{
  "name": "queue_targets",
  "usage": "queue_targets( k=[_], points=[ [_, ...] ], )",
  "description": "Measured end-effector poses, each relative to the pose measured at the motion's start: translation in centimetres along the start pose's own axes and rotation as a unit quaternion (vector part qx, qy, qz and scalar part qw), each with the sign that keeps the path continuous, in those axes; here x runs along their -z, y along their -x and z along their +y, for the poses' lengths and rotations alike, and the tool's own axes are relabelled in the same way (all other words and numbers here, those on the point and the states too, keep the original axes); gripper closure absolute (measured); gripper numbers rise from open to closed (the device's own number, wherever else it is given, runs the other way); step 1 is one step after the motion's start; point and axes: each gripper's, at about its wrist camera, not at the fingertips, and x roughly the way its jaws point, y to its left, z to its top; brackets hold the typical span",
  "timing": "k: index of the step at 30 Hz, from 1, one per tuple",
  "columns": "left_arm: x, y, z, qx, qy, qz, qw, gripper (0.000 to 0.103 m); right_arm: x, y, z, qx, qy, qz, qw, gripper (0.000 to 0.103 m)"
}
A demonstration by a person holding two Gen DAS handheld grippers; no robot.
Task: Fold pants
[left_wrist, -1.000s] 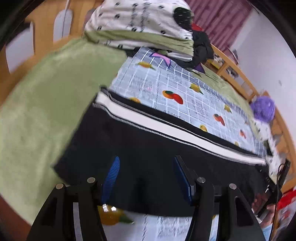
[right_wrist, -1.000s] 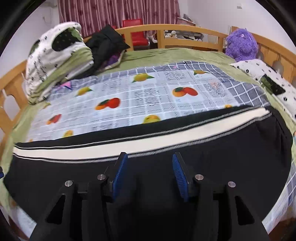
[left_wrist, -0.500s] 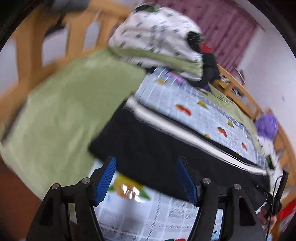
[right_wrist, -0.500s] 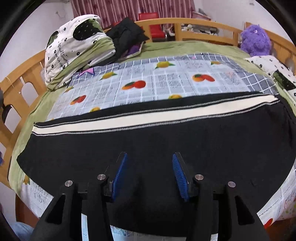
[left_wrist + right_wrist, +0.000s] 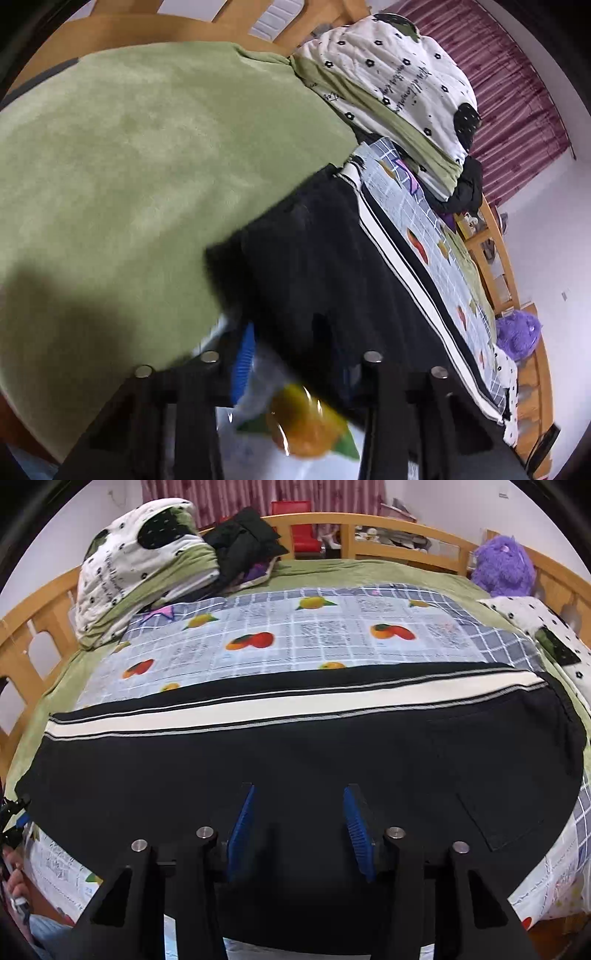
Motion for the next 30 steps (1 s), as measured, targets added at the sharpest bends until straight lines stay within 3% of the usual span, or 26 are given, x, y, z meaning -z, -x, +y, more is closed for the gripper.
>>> queue_targets(
  k=[7,11,15,18,21,25,27,30],
  points=[
    [-1.1,-0.4,0.6,0.018,0.026,-0.017,0.9993,0.084,0.9,0.0,-2.5,0.012,-0.018,-0.006,1.0,0.061],
    [-1.0,0.1,-0.4,-0.005,0.012,-0.032,0.9994,0.087,2.1,0.8,-3.2,0.013,0.009,-0.01,1.0,0.063],
    [-1.3,0.7,-1.4,-0.017,0.013,-0.04,0.999,0.094,2.1,3.0,-4.3,-0.001,0.012,-0.042,0.999,0.063],
    [-1.1,3.2,-4.8,-0.018,-0.028,-0.076,0.9965,0.096,1.7,4.1,-5.4,-0.03,0.007,-0.039,0.999,0.063],
    [-0.1,5.9,-11.1,-0.012,-0.114,-0.114,0.9869,0.096,1.9,4.9,-7.7,-0.049,-0.026,-0.047,0.997,0.063],
    [3.4,8.1,-20.0,0.01,-0.226,-0.139,0.9641,0.096,2.5,5.3,-10.3,-0.067,-0.056,-0.04,0.995,0.063],
    [5.8,7.8,-24.8,0.039,-0.268,-0.116,0.9556,0.096,3.1,5.9,-10.9,-0.054,-0.049,-0.049,0.996,0.063],
    [8.9,6.3,-29.5,0.081,-0.295,-0.063,0.9499,0.096,4.3,6.6,-12.4,-0.023,-0.038,-0.062,0.997,0.063]
  ],
)
